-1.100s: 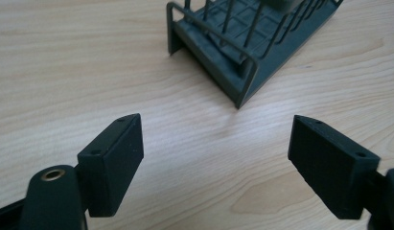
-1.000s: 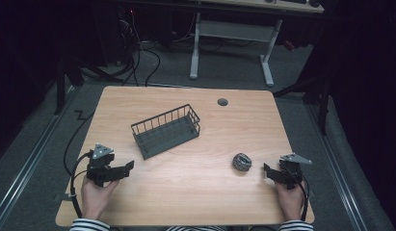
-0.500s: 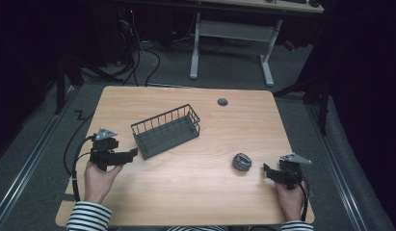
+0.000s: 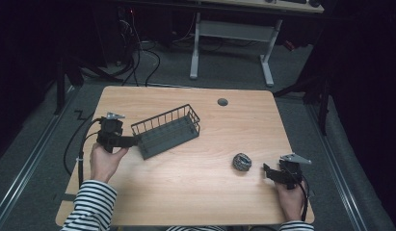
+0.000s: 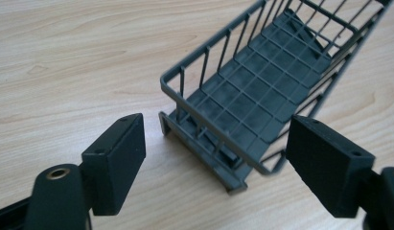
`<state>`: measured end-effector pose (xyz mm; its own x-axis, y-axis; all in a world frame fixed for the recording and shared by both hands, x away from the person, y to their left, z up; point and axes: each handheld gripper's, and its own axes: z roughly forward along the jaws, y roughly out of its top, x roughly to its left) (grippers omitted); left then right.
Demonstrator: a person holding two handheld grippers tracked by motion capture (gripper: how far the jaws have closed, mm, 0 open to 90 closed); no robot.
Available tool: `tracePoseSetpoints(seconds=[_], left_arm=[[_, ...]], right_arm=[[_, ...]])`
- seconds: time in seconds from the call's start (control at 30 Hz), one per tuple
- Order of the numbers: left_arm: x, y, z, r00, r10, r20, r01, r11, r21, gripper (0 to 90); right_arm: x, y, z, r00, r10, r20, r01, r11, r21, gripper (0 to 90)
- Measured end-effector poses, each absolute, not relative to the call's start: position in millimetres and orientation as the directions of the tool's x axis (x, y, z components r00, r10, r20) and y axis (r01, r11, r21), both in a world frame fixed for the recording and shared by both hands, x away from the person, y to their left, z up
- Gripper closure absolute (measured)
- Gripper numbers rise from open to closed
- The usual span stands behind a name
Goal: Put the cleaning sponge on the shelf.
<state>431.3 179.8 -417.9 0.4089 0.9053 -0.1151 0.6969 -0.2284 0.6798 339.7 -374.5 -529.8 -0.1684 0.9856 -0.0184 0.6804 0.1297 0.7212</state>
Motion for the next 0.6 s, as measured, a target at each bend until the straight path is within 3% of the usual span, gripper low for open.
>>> tracePoseSetpoints(seconds=[0.6], left_arm=[[453.9, 162.8, -437.8, 0.380, 0.924, -0.047, 0.743, -0.274, 0.611, 34.1]], right_arm=[[339.7, -374.7, -529.7, -0.170, 0.985, -0.017, 0.682, 0.130, 0.720, 28.6]])
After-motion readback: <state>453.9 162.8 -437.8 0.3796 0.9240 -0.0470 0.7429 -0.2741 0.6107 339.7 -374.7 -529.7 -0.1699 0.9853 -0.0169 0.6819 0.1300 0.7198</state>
